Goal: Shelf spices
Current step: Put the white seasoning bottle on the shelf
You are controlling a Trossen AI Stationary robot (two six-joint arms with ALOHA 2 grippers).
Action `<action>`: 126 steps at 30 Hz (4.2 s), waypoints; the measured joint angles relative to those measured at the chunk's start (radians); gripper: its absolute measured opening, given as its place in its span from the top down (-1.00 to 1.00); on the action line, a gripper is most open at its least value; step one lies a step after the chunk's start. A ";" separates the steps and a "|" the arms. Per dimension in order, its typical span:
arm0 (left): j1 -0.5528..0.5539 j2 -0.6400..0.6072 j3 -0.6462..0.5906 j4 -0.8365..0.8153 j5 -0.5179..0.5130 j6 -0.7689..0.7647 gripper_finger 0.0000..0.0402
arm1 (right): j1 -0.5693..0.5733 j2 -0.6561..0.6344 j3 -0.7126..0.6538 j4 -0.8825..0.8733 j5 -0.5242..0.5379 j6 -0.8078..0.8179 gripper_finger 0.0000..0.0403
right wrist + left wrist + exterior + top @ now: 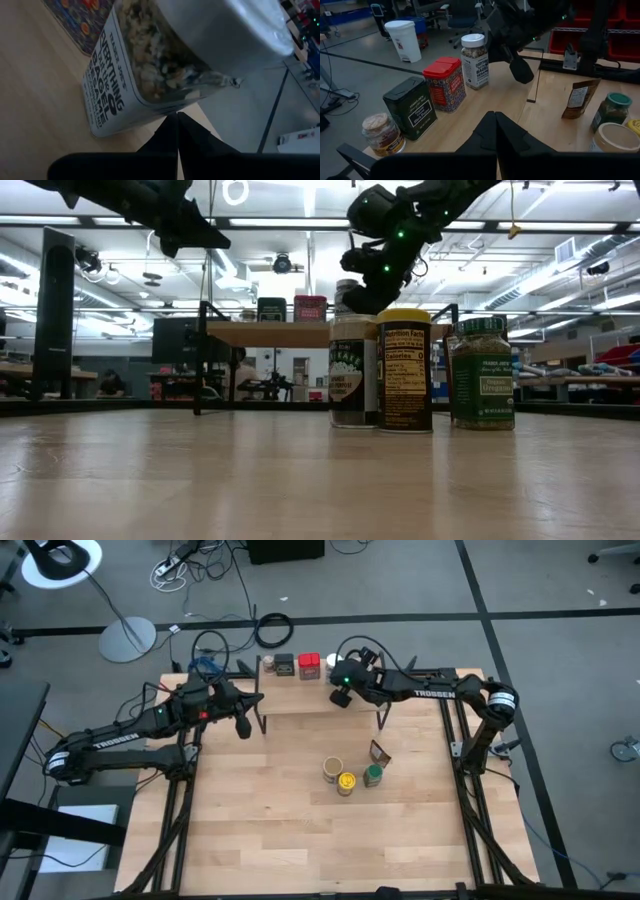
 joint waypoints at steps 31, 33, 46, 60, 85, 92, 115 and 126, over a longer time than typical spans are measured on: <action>0.000 0.000 0.000 0.000 0.002 0.020 1.00 | 0.164 0.000 0.000 -0.035 0.076 0.082 1.00; 0.000 0.000 0.000 0.000 0.002 0.019 1.00 | 0.164 0.000 0.000 -0.033 0.054 0.076 1.00; 0.000 0.000 0.000 -0.001 0.002 0.020 1.00 | 0.132 0.000 0.000 0.047 0.027 -0.029 1.00; 0.000 0.000 0.000 -0.006 0.002 0.020 1.00 | 0.106 0.000 0.000 0.014 0.031 -0.037 1.00; 0.000 0.000 0.001 -0.014 0.001 0.021 1.00 | 0.067 -0.001 0.000 -0.001 -0.004 -0.040 1.00; 0.000 0.000 0.001 -0.015 0.001 0.021 1.00 | 0.082 -0.001 0.000 0.060 -0.054 -0.066 1.00; 0.001 0.000 0.001 -0.014 -0.010 0.022 1.00 | 0.066 -0.001 0.000 0.168 -0.056 -0.119 1.00; 0.001 0.000 0.001 -0.015 -0.012 0.025 1.00 | 0.056 -0.001 0.000 0.206 -0.143 -0.119 1.00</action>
